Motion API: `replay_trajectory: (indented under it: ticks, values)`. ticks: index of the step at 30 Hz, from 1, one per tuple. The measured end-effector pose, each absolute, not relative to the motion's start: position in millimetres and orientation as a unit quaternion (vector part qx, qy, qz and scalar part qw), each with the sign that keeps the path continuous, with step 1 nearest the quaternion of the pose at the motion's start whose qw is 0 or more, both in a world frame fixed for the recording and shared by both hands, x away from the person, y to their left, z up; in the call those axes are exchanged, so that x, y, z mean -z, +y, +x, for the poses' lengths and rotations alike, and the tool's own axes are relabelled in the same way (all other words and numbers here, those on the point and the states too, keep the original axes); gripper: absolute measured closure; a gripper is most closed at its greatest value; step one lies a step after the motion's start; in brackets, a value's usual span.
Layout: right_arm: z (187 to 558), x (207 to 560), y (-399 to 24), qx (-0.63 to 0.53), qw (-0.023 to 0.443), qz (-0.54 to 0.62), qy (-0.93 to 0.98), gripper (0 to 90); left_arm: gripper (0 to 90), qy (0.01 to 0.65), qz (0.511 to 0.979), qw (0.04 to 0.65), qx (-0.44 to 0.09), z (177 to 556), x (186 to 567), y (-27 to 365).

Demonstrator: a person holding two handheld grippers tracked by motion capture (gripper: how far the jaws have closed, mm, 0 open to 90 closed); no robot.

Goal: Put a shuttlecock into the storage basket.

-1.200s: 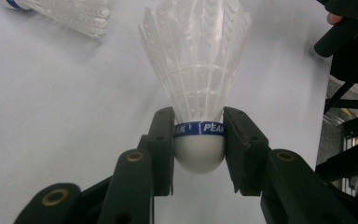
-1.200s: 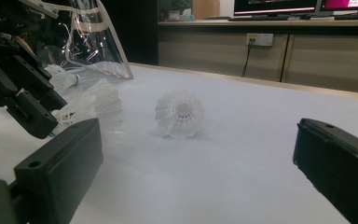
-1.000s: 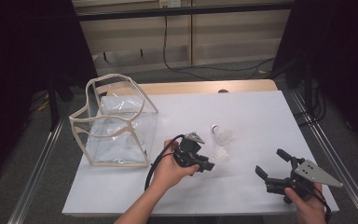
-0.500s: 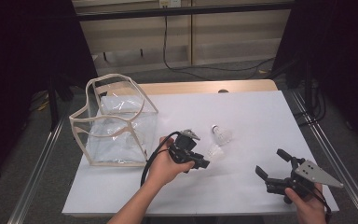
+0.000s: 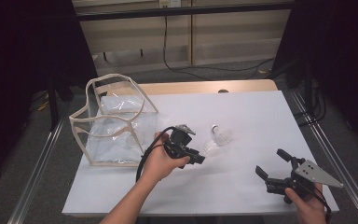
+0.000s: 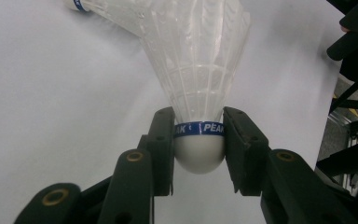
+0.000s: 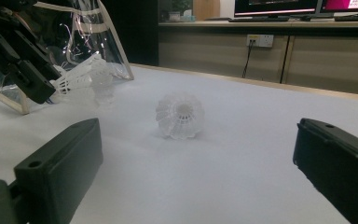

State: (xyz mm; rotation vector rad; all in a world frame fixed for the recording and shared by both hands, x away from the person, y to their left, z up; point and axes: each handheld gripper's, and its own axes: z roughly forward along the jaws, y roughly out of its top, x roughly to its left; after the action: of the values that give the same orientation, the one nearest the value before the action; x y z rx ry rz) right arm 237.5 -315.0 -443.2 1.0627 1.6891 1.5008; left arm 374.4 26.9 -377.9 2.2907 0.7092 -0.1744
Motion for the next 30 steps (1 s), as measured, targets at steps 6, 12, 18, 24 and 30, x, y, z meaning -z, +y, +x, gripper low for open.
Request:
replay_trajectory:
  ticks: [6, 12, 18, 24, 30]
  values:
    - [237, 443, -315, -0.570, 0.317, 0.405, 0.641, 1.0, 65.5, 0.278, 0.888, 0.361, 0.064, 376, 370, 28]
    - [237, 443, -315, -0.570, 0.317, 0.403, 0.642, 1.0, 65.5, 0.285, 0.883, 0.366, 0.063, 380, 364, 31]
    - [237, 443, -315, -0.571, 0.317, 0.404, 0.641, 1.0, 65.5, 0.291, 0.881, 0.369, 0.060, 382, 359, 34]
    - [237, 443, -315, -0.571, 0.317, 0.404, 0.641, 1.0, 65.5, 0.294, 0.880, 0.368, 0.058, 384, 354, 36]
    - [237, 443, -315, -0.571, 0.317, 0.404, 0.641, 1.0, 65.5, 0.297, 0.880, 0.367, 0.059, 387, 347, 39]
